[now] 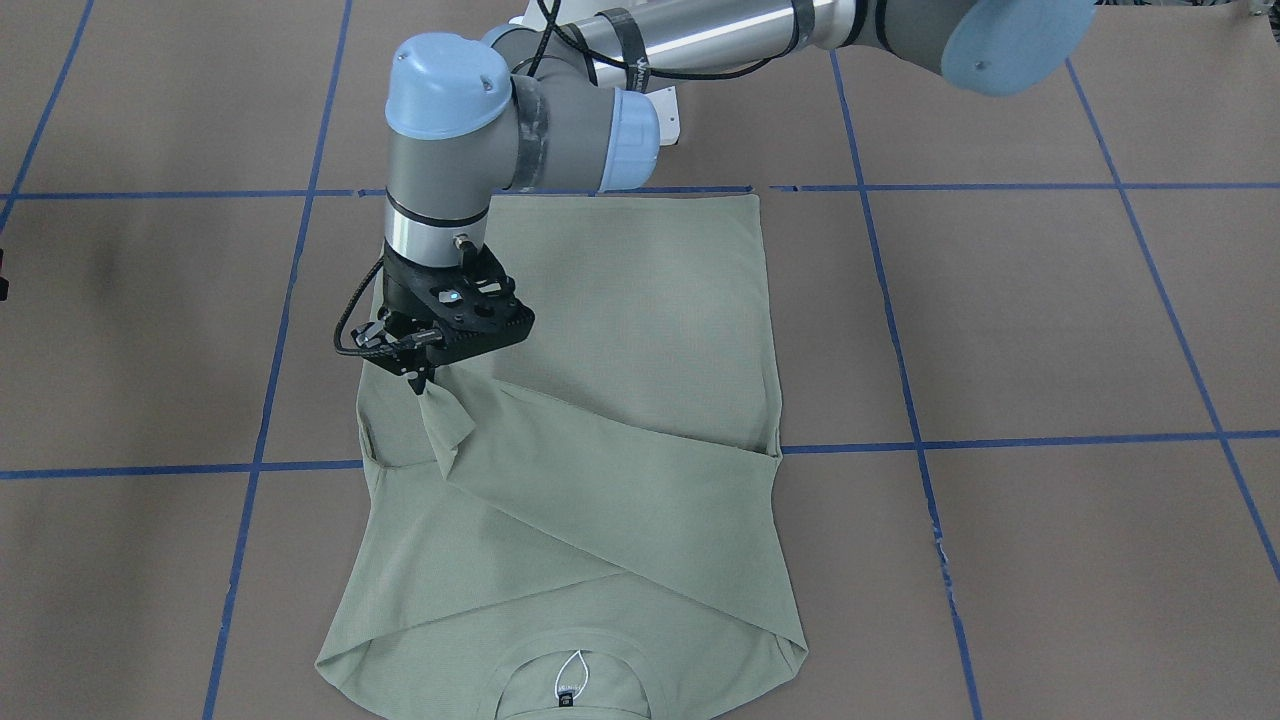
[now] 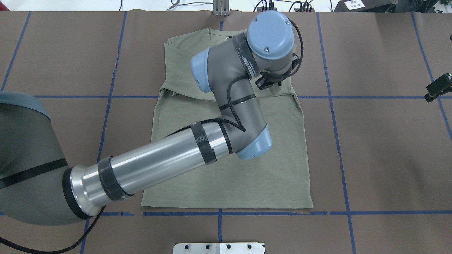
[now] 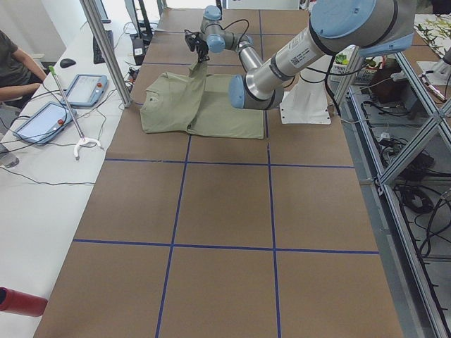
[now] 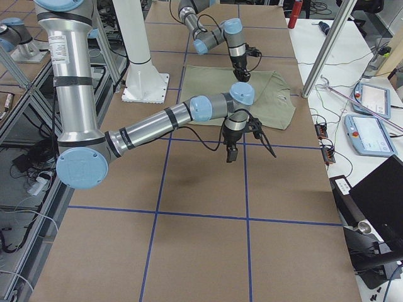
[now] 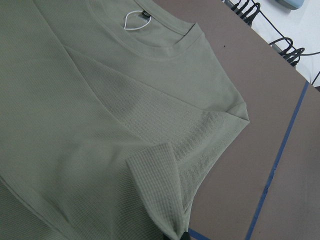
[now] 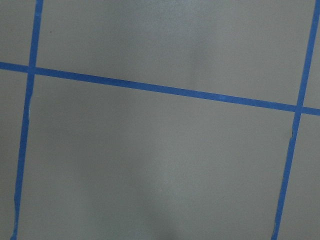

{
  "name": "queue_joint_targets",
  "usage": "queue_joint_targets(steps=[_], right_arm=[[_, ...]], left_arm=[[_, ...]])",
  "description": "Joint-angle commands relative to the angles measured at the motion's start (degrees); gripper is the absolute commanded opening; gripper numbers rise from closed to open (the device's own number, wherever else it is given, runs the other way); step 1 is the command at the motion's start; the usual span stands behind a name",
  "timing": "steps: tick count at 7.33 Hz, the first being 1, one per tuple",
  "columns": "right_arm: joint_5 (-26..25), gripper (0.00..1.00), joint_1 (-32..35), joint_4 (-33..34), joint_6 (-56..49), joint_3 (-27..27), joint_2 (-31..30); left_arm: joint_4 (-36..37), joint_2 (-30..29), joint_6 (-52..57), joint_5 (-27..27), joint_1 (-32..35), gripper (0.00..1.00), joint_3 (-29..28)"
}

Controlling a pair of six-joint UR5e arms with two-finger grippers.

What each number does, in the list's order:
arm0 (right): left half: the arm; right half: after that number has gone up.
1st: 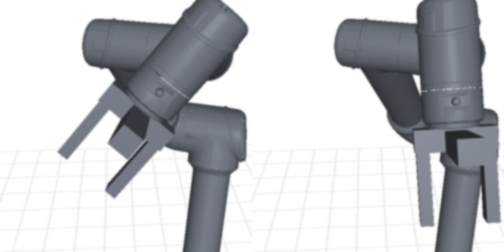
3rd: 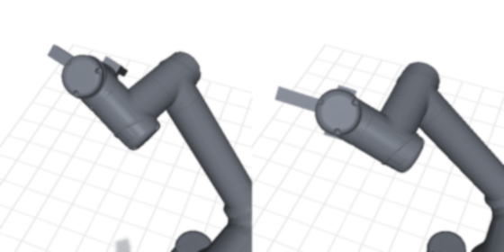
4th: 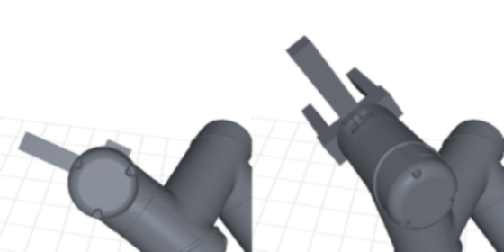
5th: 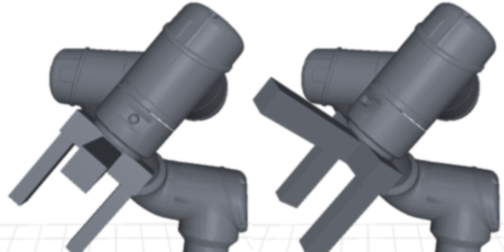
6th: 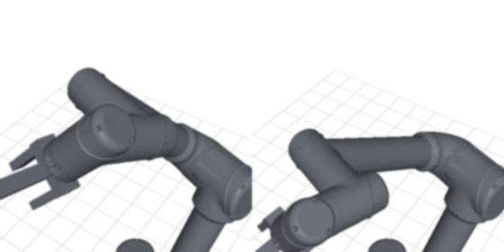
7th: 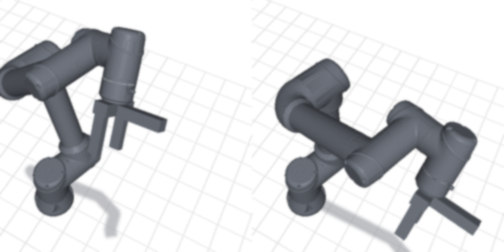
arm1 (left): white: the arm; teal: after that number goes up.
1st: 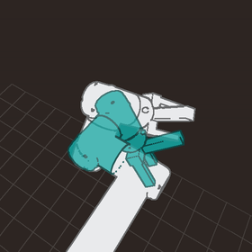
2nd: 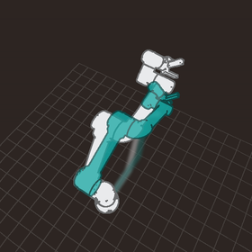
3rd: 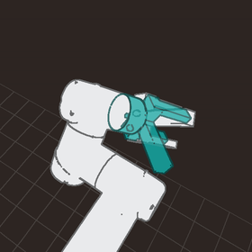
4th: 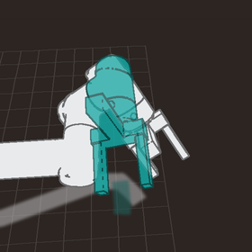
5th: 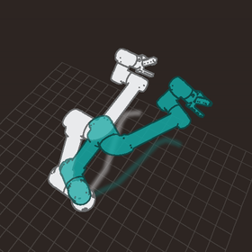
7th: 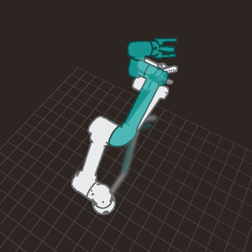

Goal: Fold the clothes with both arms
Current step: 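Carry the grasped sleeve with the left gripper across the shirt body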

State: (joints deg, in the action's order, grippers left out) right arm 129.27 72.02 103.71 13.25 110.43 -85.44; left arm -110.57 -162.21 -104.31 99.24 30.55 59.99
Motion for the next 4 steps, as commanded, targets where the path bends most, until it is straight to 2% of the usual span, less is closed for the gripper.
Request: queue_joint_targets(steps=[1, 2, 4], right_arm=[[0.02, 1.00, -0.04, 0.00, 0.11, -0.31, 0.27], [0.02, 1.00, -0.04, 0.00, 0.11, -1.09, 0.88], [1.77, 1.00, -0.13, 0.00, 0.11, -1.36, 1.33]], left_arm=[[-5.06, -1.00, 0.07, -3.09, -3.74, 0.83, -4.42], [-9.62, -3.09, 0.42, -4.14, -3.92, 1.00, -7.06], [-10.54, -2.94, 4.88, -5.55, -4.80, 1.00, -6.47]])
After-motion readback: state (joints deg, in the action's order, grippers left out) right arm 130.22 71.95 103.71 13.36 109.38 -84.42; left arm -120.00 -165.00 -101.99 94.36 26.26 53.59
